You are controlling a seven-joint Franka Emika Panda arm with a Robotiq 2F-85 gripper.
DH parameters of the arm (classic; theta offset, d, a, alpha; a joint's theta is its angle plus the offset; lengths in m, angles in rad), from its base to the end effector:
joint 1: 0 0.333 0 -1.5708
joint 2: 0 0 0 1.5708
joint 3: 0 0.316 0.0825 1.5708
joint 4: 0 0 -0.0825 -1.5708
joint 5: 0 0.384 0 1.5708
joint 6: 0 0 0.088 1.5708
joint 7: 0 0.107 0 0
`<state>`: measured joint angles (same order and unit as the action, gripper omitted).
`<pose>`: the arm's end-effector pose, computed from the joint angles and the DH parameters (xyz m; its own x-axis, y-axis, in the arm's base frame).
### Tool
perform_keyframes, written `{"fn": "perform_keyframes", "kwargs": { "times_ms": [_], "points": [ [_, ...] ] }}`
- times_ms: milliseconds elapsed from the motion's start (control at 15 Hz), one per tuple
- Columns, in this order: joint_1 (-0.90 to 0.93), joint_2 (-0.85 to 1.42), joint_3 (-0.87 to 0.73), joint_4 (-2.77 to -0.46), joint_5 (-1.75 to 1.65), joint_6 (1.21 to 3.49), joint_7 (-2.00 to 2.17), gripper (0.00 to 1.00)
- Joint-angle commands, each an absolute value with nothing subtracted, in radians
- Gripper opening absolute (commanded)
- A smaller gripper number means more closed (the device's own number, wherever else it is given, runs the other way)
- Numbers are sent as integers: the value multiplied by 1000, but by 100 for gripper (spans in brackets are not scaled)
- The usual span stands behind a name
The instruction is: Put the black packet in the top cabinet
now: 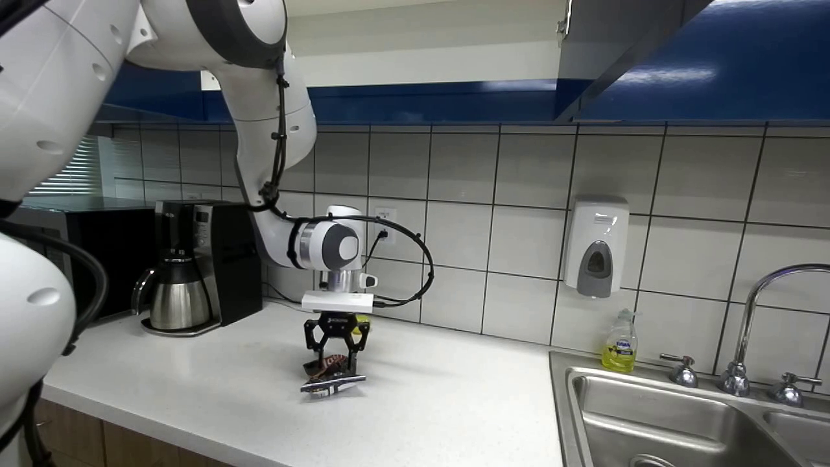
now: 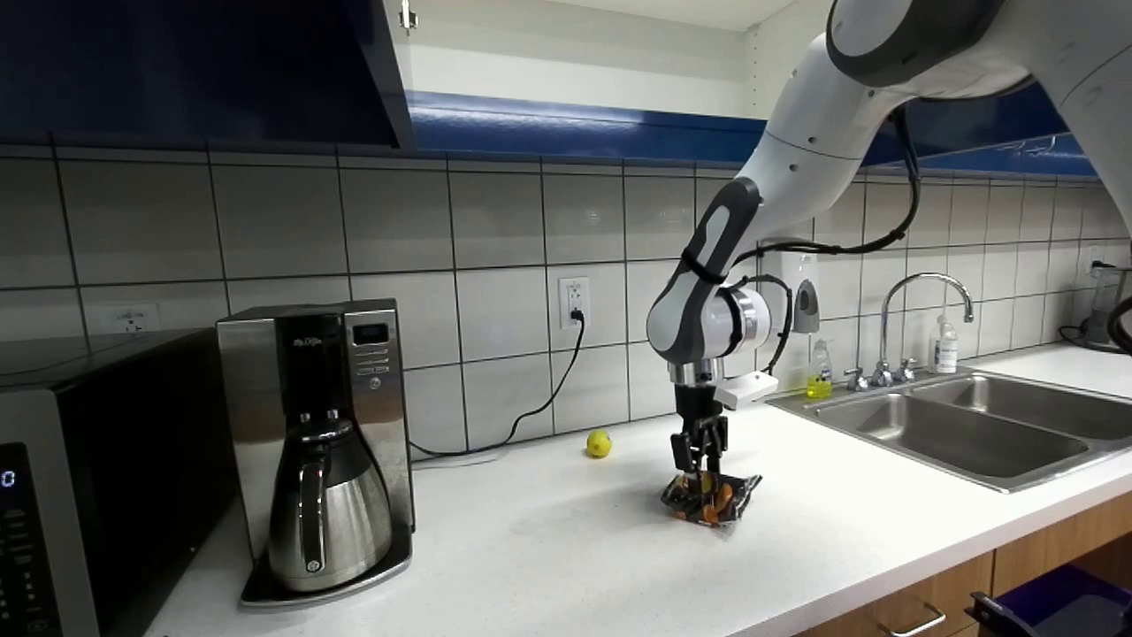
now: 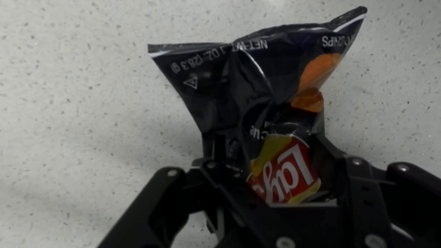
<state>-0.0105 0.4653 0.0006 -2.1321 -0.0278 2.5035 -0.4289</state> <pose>0.5625 -0.0054 0.1778 0.8996 0.4271 -0.0913 0.4266 -0.9041 -0.0262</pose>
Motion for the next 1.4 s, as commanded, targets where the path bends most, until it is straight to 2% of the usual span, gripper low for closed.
{"fn": "perform_keyframes", "kwargs": {
  "times_ms": [0, 200, 333, 800, 1333],
  "points": [
    [-27, 480, 24, -2098, -56, 2466, -400, 33],
    [-25, 485, 26, -2090, -58, 2463, -398, 11],
    [-23, 485, 25, -2087, -61, 2458, -395, 0],
    [-19, 466, 23, -2089, -67, 2451, -376, 0],
    [-6, 322, 9, -2153, -92, 2438, -311, 0]
  ]
}}
